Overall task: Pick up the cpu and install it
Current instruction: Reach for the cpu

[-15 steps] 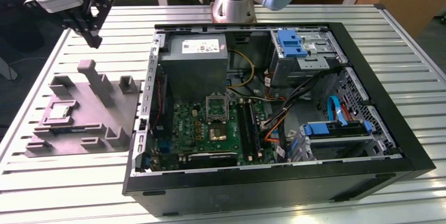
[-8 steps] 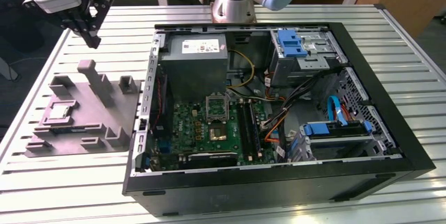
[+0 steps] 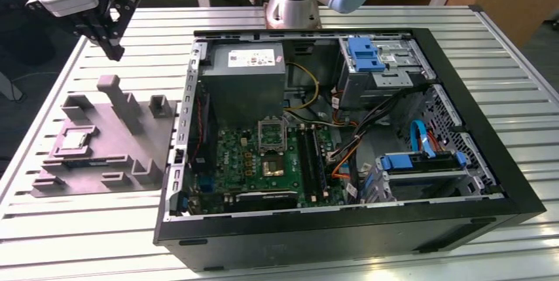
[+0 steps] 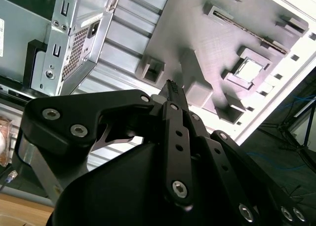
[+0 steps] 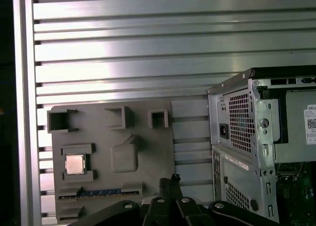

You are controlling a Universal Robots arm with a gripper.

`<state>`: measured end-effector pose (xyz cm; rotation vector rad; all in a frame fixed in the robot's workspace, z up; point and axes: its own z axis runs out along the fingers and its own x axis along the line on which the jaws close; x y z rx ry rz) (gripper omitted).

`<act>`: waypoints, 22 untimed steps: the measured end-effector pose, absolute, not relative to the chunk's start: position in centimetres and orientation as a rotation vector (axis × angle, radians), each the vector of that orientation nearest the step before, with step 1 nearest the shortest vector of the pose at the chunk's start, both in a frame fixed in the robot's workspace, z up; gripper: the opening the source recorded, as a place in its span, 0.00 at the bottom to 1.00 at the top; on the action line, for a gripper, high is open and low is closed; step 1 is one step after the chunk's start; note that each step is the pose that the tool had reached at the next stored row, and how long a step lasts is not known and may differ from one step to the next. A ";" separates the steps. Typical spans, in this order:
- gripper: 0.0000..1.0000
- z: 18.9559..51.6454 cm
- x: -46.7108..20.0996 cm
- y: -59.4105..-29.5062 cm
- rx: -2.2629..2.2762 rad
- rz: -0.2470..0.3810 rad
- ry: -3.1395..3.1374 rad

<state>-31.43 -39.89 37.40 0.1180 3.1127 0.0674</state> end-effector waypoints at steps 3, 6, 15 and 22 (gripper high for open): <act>0.11 37.4 -31.5 -39.9 0.118 0.067 3.113; 0.11 37.4 -31.6 -39.9 0.118 0.067 3.113; 0.11 37.4 -31.8 -39.9 0.118 0.067 3.113; 0.11 37.4 -32.0 -39.9 0.118 0.067 3.113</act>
